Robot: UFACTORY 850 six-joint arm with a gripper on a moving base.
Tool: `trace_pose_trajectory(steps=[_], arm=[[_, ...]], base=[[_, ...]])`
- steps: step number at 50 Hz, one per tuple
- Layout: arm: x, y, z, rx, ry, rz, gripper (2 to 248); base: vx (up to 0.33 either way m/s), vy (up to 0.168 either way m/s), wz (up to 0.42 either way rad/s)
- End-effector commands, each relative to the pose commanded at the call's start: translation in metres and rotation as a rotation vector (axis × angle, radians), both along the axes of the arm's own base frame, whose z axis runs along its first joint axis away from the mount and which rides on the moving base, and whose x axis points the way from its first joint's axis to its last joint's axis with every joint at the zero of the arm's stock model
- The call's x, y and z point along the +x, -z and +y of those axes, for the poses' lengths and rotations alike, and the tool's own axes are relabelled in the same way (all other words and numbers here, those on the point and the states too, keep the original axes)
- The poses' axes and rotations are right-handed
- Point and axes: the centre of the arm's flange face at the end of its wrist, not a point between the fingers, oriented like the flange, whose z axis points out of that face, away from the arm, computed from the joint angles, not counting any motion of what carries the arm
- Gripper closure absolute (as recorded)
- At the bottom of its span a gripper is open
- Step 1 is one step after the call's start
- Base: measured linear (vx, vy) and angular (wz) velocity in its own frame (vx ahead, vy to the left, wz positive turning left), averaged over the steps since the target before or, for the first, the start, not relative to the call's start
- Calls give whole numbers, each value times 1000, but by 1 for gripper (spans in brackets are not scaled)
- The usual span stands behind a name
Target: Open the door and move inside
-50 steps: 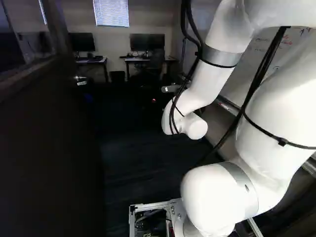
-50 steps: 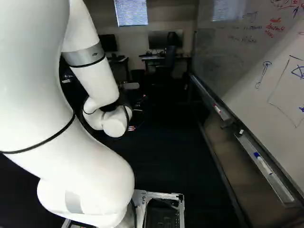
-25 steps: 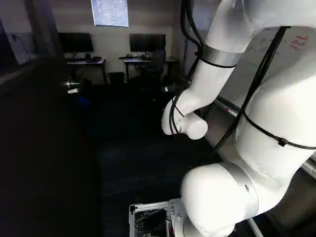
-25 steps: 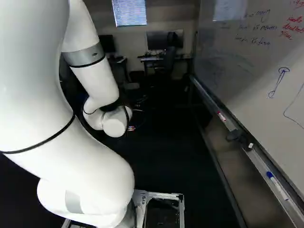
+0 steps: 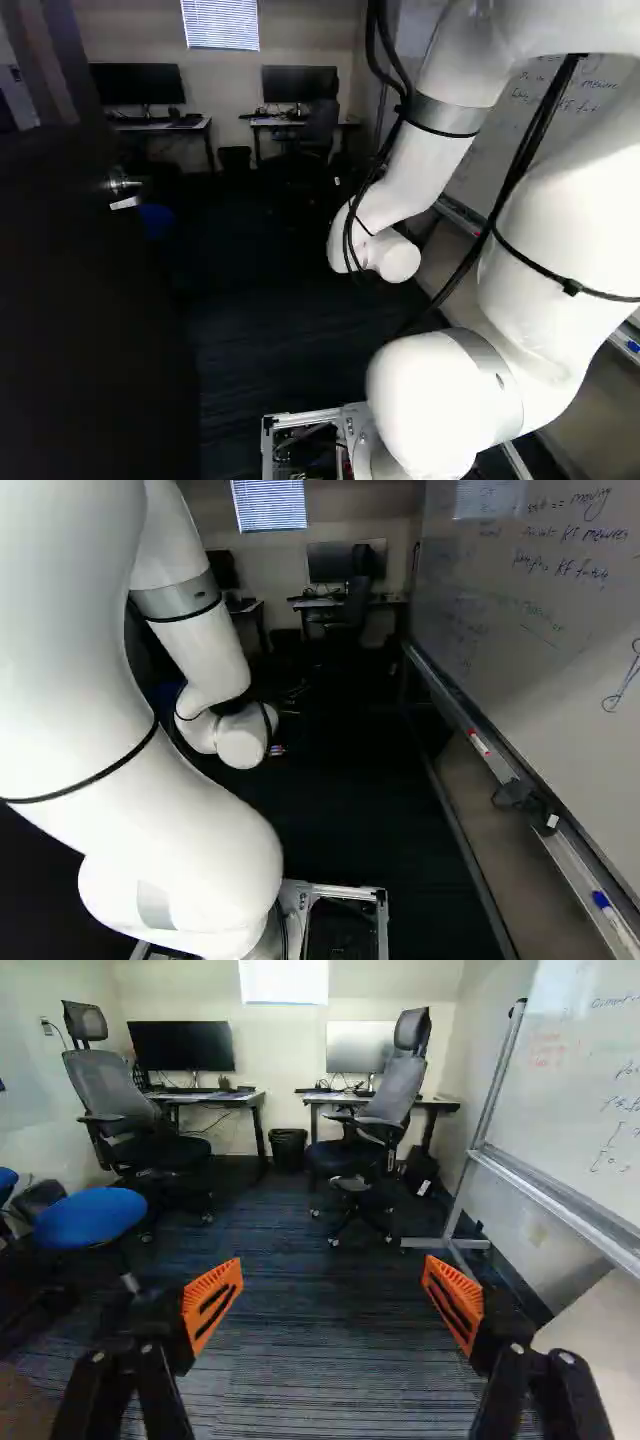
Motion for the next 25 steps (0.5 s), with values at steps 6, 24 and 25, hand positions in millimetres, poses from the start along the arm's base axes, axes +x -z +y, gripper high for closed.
trace_pose_trajectory(steps=[6, 24, 25], arm=[[0, 0, 0, 0, 0, 0, 3], [0, 0, 0, 0, 0, 0, 3], [0, 0, 0, 0, 0, 0, 3]], base=[[213, 2, -22], [215, 6, -20], [202, 6, -18]])
